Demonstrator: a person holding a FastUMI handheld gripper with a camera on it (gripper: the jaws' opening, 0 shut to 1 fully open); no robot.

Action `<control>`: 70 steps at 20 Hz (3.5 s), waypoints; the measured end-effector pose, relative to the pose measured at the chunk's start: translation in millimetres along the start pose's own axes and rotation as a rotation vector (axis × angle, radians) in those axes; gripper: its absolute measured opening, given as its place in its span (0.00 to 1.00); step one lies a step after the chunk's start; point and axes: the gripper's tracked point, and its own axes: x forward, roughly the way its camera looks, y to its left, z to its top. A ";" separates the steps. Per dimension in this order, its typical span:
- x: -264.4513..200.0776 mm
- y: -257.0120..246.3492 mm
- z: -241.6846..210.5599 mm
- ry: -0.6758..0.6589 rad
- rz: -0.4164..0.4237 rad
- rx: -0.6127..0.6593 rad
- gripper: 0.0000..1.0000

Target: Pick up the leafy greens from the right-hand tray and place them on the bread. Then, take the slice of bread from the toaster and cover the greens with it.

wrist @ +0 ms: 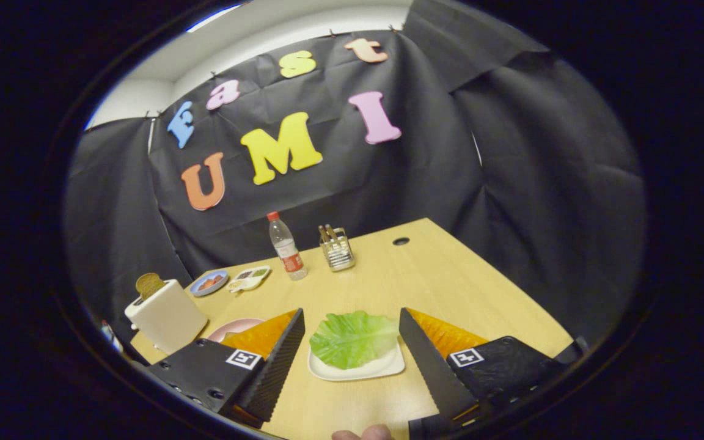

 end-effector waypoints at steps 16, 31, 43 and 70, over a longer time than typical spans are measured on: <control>108.0 -48.3 -45.6 0.290 0.008 0.492 0.85; 111.1 -53.8 -28.6 0.304 0.024 0.467 0.00; 69.2 46.8 29.7 0.229 0.262 0.543 0.00; 80.5 242.8 -85.3 0.418 0.395 0.391 0.00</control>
